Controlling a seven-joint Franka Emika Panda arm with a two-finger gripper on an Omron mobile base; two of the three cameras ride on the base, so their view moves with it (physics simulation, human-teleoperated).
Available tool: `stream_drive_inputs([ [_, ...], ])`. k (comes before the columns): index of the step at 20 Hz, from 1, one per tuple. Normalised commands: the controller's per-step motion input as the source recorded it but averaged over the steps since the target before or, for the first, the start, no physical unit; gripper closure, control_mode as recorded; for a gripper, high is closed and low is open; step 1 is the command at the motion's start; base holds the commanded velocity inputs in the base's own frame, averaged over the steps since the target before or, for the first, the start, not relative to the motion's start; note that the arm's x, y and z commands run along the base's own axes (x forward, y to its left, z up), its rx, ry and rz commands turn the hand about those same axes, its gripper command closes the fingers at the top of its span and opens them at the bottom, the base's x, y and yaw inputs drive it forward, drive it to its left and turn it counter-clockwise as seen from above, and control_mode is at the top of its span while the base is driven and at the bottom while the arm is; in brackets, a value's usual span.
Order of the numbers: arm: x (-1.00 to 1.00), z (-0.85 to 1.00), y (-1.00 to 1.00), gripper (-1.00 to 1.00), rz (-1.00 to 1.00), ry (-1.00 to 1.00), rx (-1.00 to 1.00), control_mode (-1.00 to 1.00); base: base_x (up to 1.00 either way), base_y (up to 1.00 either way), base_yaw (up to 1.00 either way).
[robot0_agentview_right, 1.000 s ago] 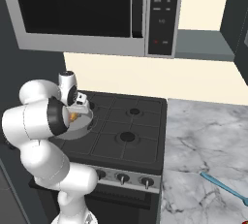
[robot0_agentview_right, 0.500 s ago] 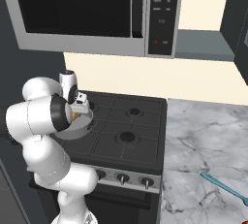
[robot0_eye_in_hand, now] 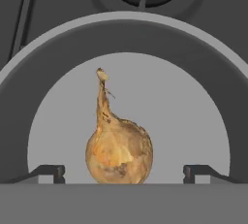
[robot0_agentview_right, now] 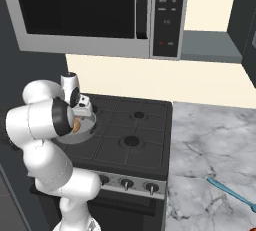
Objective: Put the onion and tomato in the pot. Retrieve the spatula and lightly stir the vegetables in the pot.
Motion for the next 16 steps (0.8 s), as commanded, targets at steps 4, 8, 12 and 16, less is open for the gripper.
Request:
stream_drive_inputs([
  [4,-0.22,0.14,0.0,-1.0,0.0,-0.09,0.0,-1.0,0.0,0.0,0.0],
  [8,-0.62,0.1,-0.06,-1.0,-0.02,-0.14,0.02,-1.0,0.0,0.0,0.0],
  [12,-0.69,0.03,-0.31,-1.0,-0.11,-0.16,0.04,-1.0,0.0,0.0,0.0],
  [16,-0.52,0.04,-0.47,-1.0,-0.17,-0.12,0.06,-1.0,0.0,0.0,0.0],
])
